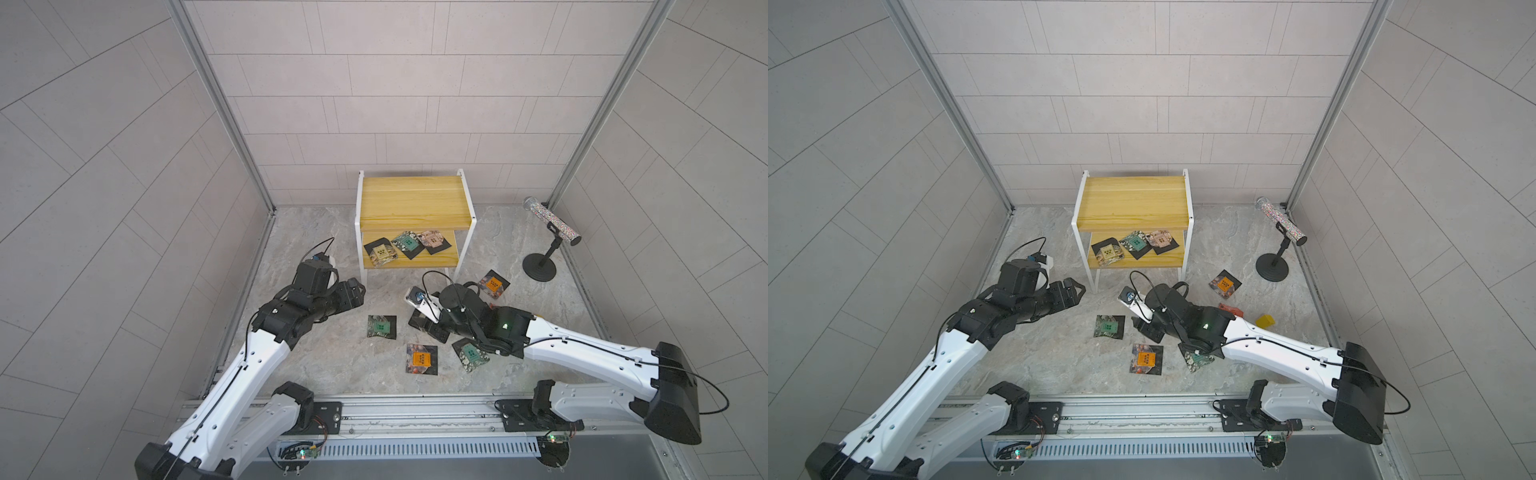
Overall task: Remove the tea bags from the shelf
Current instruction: Place the tea bag at the center of the board, then pick up the tea bag from the shelf.
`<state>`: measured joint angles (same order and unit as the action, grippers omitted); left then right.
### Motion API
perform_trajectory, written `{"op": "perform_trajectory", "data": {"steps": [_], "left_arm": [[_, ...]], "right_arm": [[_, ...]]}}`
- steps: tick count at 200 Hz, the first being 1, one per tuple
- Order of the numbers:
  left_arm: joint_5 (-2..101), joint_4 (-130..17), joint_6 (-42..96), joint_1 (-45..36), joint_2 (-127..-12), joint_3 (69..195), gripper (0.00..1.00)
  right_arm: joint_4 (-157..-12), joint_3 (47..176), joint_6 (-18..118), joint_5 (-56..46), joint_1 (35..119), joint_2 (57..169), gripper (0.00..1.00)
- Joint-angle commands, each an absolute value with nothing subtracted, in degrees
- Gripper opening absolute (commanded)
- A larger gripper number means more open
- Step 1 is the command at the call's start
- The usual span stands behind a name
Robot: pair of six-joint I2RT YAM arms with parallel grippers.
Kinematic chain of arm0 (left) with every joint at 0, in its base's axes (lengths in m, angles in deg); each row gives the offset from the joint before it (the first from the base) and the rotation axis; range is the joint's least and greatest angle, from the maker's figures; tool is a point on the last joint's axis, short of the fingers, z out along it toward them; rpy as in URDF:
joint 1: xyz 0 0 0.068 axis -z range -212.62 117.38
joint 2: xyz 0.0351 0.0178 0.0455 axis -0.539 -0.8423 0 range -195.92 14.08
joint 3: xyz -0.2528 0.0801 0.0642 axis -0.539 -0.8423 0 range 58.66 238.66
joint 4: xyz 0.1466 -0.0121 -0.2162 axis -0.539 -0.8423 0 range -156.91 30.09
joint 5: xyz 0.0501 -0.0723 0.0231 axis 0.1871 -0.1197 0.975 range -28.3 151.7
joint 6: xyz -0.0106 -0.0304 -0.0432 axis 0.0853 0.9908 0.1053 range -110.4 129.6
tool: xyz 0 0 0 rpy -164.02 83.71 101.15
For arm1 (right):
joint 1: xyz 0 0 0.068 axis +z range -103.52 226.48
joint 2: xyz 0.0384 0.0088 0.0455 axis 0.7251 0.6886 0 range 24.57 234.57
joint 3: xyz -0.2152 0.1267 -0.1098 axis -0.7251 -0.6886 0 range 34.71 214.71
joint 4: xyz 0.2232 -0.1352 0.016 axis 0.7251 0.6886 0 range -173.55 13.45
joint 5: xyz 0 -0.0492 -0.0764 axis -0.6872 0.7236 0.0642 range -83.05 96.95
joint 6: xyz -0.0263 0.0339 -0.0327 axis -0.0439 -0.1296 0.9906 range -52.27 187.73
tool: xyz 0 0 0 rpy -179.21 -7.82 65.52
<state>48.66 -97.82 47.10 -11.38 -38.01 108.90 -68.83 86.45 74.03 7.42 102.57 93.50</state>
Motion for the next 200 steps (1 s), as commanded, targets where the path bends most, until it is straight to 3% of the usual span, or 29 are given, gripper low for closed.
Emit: {"op": "perform_trajectory", "data": {"steps": [1, 95, 200], "left_arm": [[48.34, -97.68, 46.6, -11.79, -37.91, 110.5, 0.86], [50.72, -99.25, 47.42, -11.96, -36.79, 109.83, 0.87], [50.62, -100.67, 46.88, -13.69, -35.82, 109.12, 0.87]], "right_arm": [[-71.97, 89.09, 78.56, 5.67, 101.17, 94.97, 0.54], [-84.2, 95.49, 92.71, -0.49, 97.03, 106.96, 0.69], [-90.0, 104.67, 99.03, -0.96, 93.56, 120.06, 0.69]]}}
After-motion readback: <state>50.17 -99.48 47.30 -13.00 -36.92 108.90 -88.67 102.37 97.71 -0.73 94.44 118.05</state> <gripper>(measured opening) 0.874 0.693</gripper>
